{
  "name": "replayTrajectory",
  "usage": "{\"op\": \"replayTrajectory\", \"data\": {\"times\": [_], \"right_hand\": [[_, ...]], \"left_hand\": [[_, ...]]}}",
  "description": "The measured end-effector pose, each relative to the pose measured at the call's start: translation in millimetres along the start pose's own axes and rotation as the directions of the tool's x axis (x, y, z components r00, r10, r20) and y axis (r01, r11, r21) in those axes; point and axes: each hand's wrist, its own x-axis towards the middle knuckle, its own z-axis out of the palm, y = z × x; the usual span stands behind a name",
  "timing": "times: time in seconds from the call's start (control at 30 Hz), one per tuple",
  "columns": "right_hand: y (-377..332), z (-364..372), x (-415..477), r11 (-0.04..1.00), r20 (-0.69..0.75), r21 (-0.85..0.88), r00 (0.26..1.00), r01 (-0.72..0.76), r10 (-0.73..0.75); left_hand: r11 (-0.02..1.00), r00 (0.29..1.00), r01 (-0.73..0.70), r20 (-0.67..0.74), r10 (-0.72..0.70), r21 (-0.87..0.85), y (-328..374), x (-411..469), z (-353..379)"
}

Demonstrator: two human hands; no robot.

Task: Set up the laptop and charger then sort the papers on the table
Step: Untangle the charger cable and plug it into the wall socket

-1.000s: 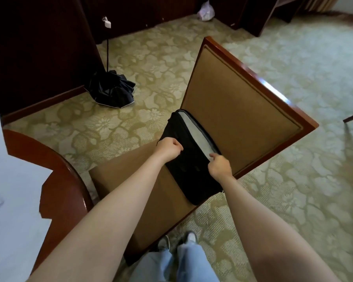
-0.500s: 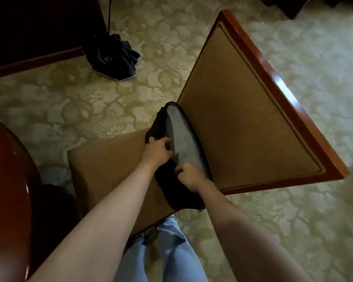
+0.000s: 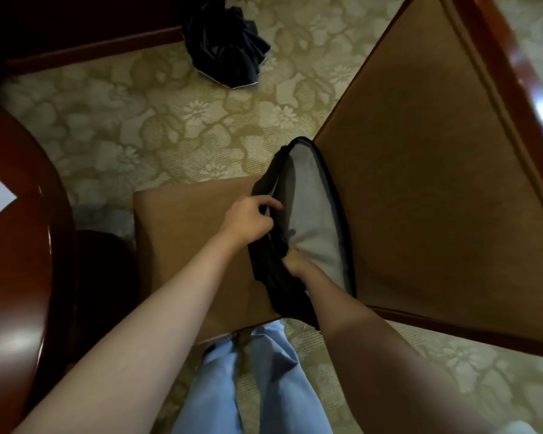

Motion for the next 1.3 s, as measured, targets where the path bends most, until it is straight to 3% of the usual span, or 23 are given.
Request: {"op": "replayTrajectory", "data": {"times": [0.13,0.3,0.43,0.6,0.8,0.93,1.03,1.2,1.3], "right_hand": [[4.4,1.3,0.3,0.994,-0.14,-0.097,0.989,-0.057,0.043],[2.3,-6.7,-18.2,0.999,-0.242,0.001,0.97,-0.037,0.036],[-10.7,-27.2,-36.1,0.996,-0.347,0.085,0.938,0.01,0.02],[-25.9,-58.0,-67.9,0.921,-0.494,0.339,0.869,0.194,-0.001],[-82.8,-98.3,-130.6,0.844,-0.69,0.289,0.709,0.452,-0.144],[-121.3,-119.9,-178.7,0.783,-0.716,0.221,0.642,0.581,-0.274],[-145.1,-120.8,-204.6,0.731,-0.726,0.164,0.583,0.662,-0.365],[-181.2,-103.4,-233.4,0.62,-0.615,0.169,0.574,0.766,-0.541],[-201.6,-87.2,-246.5,0.557,-0.496,0.217,0.582,0.802,-0.644]], "left_hand": [[0.995,0.999,0.032,-0.009,-0.033,-0.093,0.9,-5.0,-1.6],[0.981,0.998,0.009,0.056,0.002,-0.192,2.2,-0.2,6.5],[0.99,0.987,0.003,0.158,0.02,-0.143,8.7,1.8,16.6],[0.993,0.981,0.018,0.196,0.005,-0.113,19.3,-6.9,25.8],[0.962,0.953,0.113,0.301,-0.034,-0.249,49.7,-29.8,9.5],[0.944,0.975,0.086,0.222,-0.015,-0.317,76.2,-44.9,-11.9],[0.884,0.992,0.061,0.128,-0.001,-0.464,96.5,-56.8,-33.7],[0.73,1.0,-0.023,-0.007,0.025,-0.683,108.6,-82.8,-71.1],[0.567,0.994,-0.056,-0.1,-0.047,-0.822,96.1,-96.5,-93.1]]}}
